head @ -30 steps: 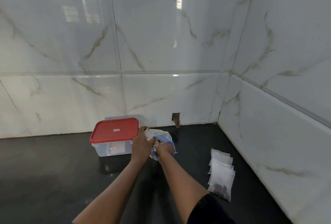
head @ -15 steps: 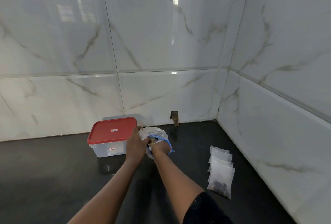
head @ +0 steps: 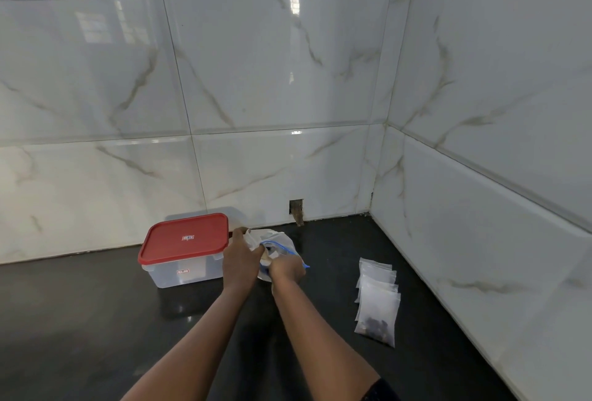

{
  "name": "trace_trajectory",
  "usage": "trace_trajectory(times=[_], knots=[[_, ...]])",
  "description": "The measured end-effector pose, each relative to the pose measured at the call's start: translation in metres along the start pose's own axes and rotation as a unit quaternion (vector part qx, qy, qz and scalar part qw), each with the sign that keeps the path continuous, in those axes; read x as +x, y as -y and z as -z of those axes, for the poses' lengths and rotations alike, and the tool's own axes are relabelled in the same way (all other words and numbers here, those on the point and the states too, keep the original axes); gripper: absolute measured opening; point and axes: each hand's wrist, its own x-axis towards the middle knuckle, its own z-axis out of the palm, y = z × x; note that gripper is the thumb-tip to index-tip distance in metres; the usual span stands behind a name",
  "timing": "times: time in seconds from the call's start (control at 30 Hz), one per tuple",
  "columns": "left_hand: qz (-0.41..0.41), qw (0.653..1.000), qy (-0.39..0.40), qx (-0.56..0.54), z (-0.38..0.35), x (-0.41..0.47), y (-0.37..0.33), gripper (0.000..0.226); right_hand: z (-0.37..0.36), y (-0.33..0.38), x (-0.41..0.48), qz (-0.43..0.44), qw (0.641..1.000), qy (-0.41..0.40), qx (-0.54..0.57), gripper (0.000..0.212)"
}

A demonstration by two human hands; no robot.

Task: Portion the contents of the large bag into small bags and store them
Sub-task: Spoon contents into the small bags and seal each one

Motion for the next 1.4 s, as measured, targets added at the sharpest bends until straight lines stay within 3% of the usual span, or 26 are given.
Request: trace_trajectory(times=[0.13, 0.37, 0.67, 0.83, 0.9, 1.07, 1.4], knots=[[0.007, 1.0, 0.007, 0.009, 0.001, -0.001, -0.003, 0.043, 0.016, 0.008, 0.001, 0.015, 1.0, -0.004, -0.022, 0.045], [0.011, 0.999, 0.017, 0.037, 0.009, 0.001, 0.0, 0.057, 0.061, 0.025, 0.014, 0.028, 0.996, 0.054, -0.062, 0.02], [0.02, 0.999, 0.015, 0.037, 0.004, -0.012, 0.012, 0.062, 0.128, 0.057, -0.011, 0.021, 0.99, 0.109, -0.083, 0.019], [0.015, 0.999, 0.031, 0.019, -0.001, -0.015, 0.016, 0.062, 0.122, 0.068, -0.026, 0.083, 0.987, 0.131, -0.052, 0.019], [0.011, 0.999, 0.035, 0.016, -0.003, -0.016, 0.017, 0.062, 0.11, 0.068, -0.032, 0.128, 0.979, 0.125, -0.095, 0.019], [0.013, 0.999, 0.029, 0.014, -0.005, -0.015, 0.02, 0.063, 0.087, 0.06, -0.045, 0.29, 0.901, 0.077, -0.312, 0.023], [0.029, 0.999, 0.001, 0.023, -0.004, -0.013, 0.016, 0.059, 0.066, 0.054, -0.046, 0.401, 0.805, 0.067, -0.433, 0.034]])
